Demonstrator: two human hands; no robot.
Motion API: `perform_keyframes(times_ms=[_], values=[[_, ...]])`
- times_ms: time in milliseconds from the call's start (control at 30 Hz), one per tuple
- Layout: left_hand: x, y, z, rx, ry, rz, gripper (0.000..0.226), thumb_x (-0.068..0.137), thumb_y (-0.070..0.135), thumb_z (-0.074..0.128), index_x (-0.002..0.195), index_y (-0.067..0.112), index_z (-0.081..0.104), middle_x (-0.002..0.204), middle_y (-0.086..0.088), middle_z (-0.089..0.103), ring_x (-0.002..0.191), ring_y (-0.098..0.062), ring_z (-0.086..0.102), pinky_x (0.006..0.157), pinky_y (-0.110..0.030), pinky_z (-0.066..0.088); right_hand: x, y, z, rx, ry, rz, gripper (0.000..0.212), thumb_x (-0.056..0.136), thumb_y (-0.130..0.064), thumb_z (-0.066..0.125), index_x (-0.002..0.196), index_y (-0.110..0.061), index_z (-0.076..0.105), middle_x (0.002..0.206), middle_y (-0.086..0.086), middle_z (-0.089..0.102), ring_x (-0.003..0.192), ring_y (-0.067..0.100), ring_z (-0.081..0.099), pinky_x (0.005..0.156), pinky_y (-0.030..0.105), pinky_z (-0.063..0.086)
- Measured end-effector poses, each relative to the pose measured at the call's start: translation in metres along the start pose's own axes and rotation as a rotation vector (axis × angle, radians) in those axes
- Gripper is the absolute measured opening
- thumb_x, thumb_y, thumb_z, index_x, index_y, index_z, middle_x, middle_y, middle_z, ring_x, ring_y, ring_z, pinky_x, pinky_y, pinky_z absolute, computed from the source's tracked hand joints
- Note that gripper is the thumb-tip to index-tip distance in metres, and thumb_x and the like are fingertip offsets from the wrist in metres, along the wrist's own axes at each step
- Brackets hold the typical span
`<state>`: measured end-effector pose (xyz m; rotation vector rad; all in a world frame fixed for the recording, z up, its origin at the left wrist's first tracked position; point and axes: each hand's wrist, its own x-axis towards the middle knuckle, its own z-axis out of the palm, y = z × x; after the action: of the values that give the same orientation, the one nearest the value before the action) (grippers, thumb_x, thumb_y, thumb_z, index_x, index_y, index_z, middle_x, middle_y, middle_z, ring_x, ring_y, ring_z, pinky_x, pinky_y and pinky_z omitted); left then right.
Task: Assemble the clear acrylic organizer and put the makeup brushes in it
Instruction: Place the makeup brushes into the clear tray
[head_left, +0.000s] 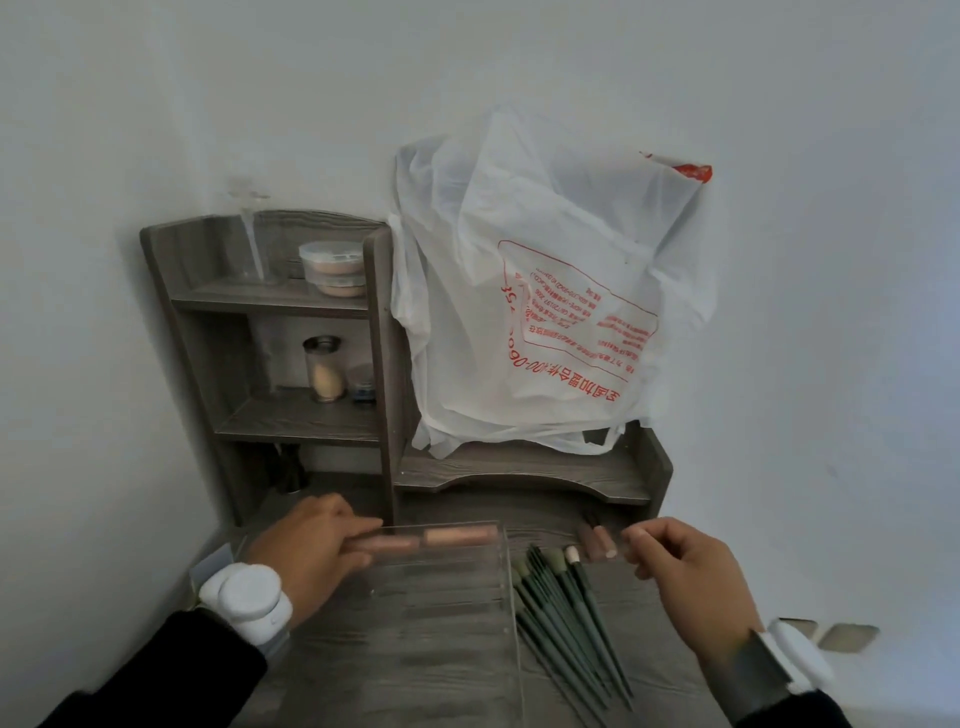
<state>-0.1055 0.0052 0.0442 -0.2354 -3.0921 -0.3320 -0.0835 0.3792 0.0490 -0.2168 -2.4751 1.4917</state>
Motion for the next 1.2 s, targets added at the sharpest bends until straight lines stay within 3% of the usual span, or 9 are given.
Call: perform_keyframes(times_ms=[233,400,633,700,767,867,967,1100,1200], values=[[0.002,0.001,-0.014,0.019,-0.057,-0.037,0.051,0.083,0.046,0.068,0.131,0.050,0.050,0.113,0.016,0.051,0.111,-0.007,0.050,0.097,-0.025,0.043,0.031,0.038,-0.009,-0.288,0.007,0.095,0.016,0.087,-0.030,0.067,0.072,-0.032,0.071,0.071,-0.013,0.072,0.071,0.007,0.066,0.065,0.025,0.049],[0.013,0.092,-0.037,-0.160,0.233,0.013,0.023,0.089,0.036,0.060,0.112,0.039,0.064,0.100,0.018,0.058,0.093,-0.002,0.054,0.082,-0.026,0.049,0.054,0.038,0.006,-0.503,-0.161,0.090,0.019,0.088,-0.043,0.061,0.083,-0.031,0.074,0.085,-0.011,0.073,0.084,0.012,0.067,0.069,0.020,0.046],[0.078,0.226,0.016,-0.176,-0.056,0.128,0.023,0.088,0.029,0.054,0.103,0.028,0.070,0.105,0.007,0.073,0.102,-0.019,0.066,0.089,-0.030,0.052,0.073,0.049,0.024,-0.626,-0.226,0.090,0.043,0.093,-0.055,0.050,0.091,-0.020,0.076,0.096,0.002,0.075,0.094,0.023,0.069,0.076,0.025,0.050],[0.101,0.246,0.042,-0.129,-0.141,0.085,0.020,0.088,0.024,0.054,0.096,0.020,0.072,0.101,0.001,0.072,0.100,-0.023,0.066,0.079,-0.025,0.050,0.075,0.054,0.027,-0.642,-0.231,0.061,0.044,0.096,-0.051,0.047,0.090,-0.017,0.075,0.096,0.005,0.075,0.093,0.026,0.069,0.073,0.026,0.049],[0.120,0.252,0.068,-0.098,-0.149,0.019,0.020,0.090,0.022,0.053,0.071,0.018,0.060,0.076,-0.001,0.061,0.080,-0.022,0.064,0.056,-0.020,0.039,0.075,0.059,0.028,-0.648,-0.223,0.028,0.044,0.098,-0.047,0.045,0.089,-0.014,0.073,0.096,0.007,0.074,0.093,0.027,0.069,0.071,0.026,0.044],[0.133,0.244,0.099,-0.084,-0.130,-0.058,0.035,0.093,0.026,0.052,0.061,0.022,0.039,0.064,0.001,0.042,0.054,-0.014,0.039,0.047,-0.022,0.027,0.078,0.064,0.033,-0.641,-0.193,0.037,0.045,0.099,-0.046,0.044,0.093,-0.012,0.072,0.100,0.008,0.073,0.095,0.028,0.069,0.070,0.026,0.042],[0.137,0.236,0.114,-0.142,-0.173,0.003,0.023,0.097,0.025,0.046,0.093,0.015,0.067,0.097,-0.008,0.066,0.084,-0.021,0.060,0.071,-0.028,0.044,0.083,0.066,0.040,-0.635,-0.180,0.063,0.039,0.099,-0.042,0.046,0.092,-0.015,0.073,0.102,0.008,0.074,0.094,0.027,0.069,0.068,0.025,0.040],[0.130,0.238,0.120,-0.227,-0.206,0.056,0.039,0.089,0.034,0.039,0.096,0.018,0.074,0.104,-0.007,0.071,0.104,-0.030,0.063,0.092,-0.039,0.050,0.085,0.072,0.045,-0.688,-0.192,0.086,0.031,0.097,-0.035,0.049,0.090,-0.017,0.073,0.101,0.005,0.074,0.093,0.024,0.070,0.066,0.024,0.040],[0.119,0.243,0.118,-0.133,-0.170,0.071,0.033,0.096,0.036,0.045,0.116,0.031,0.071,0.115,-0.010,0.061,0.110,-0.030,0.057,0.098,-0.033,0.044,0.081,0.075,0.044,-0.683,-0.160,0.121,0.035,0.093,-0.042,0.048,0.087,-0.020,0.073,0.098,0.003,0.073,0.089,0.024,0.069,0.066,0.025,0.040]])
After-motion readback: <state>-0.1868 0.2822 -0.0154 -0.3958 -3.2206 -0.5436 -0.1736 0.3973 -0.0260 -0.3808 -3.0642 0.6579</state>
